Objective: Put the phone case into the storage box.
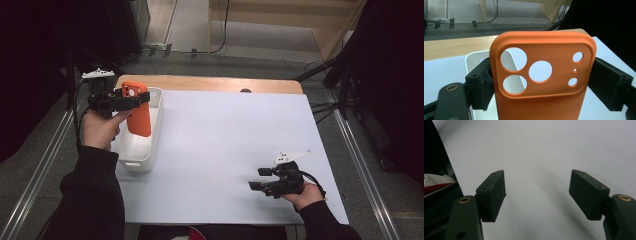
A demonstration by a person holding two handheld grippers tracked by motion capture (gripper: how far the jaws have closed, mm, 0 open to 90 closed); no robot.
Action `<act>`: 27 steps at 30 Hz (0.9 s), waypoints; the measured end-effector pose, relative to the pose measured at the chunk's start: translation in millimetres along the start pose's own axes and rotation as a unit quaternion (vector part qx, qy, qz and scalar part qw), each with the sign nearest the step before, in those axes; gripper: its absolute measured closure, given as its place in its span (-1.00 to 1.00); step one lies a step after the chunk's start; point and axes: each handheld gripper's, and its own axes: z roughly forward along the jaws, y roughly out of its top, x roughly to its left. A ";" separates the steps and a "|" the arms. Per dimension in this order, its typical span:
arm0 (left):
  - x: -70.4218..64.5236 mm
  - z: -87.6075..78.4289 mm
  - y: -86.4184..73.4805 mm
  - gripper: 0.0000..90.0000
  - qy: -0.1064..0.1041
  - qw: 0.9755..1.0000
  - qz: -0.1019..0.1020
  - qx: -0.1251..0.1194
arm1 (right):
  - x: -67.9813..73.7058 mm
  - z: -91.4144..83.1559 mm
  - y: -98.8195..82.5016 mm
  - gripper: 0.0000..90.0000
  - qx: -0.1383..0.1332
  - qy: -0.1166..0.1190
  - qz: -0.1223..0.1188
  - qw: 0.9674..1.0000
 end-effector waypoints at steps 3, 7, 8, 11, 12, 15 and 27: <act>0.7 6.5 7.5 -0.64 0.005 1.000 0.009 0.006 | -0.4 -0.7 -0.1 -0.37 -0.003 0.000 0.000 1.000; 4.5 14.1 12.7 -0.64 0.010 1.000 0.004 0.006 | -0.4 -1.0 0.2 -0.37 -0.003 -0.001 -0.003 1.000; 4.9 16.7 13.2 -0.64 0.011 1.000 0.003 0.006 | -0.4 -0.9 0.4 -0.37 -0.004 -0.001 -0.002 1.000; 7.6 24.0 15.4 -0.64 0.015 1.000 -0.001 0.006 | -0.5 -0.2 1.1 -0.37 -0.002 0.001 -0.003 1.000; 8.6 26.0 16.1 -0.64 0.014 1.000 -0.002 0.003 | -0.6 0.1 1.3 -0.37 -0.003 0.001 -0.005 1.000; 12.9 31.5 18.3 -0.64 0.004 1.000 -0.004 -0.006 | -0.2 0.4 1.5 -0.37 -0.003 0.001 -0.004 1.000; 21.5 47.4 30.6 -0.64 0.035 0.999 -0.007 -0.012 | -2.1 -1.1 0.9 -0.37 -0.006 0.001 0.002 1.000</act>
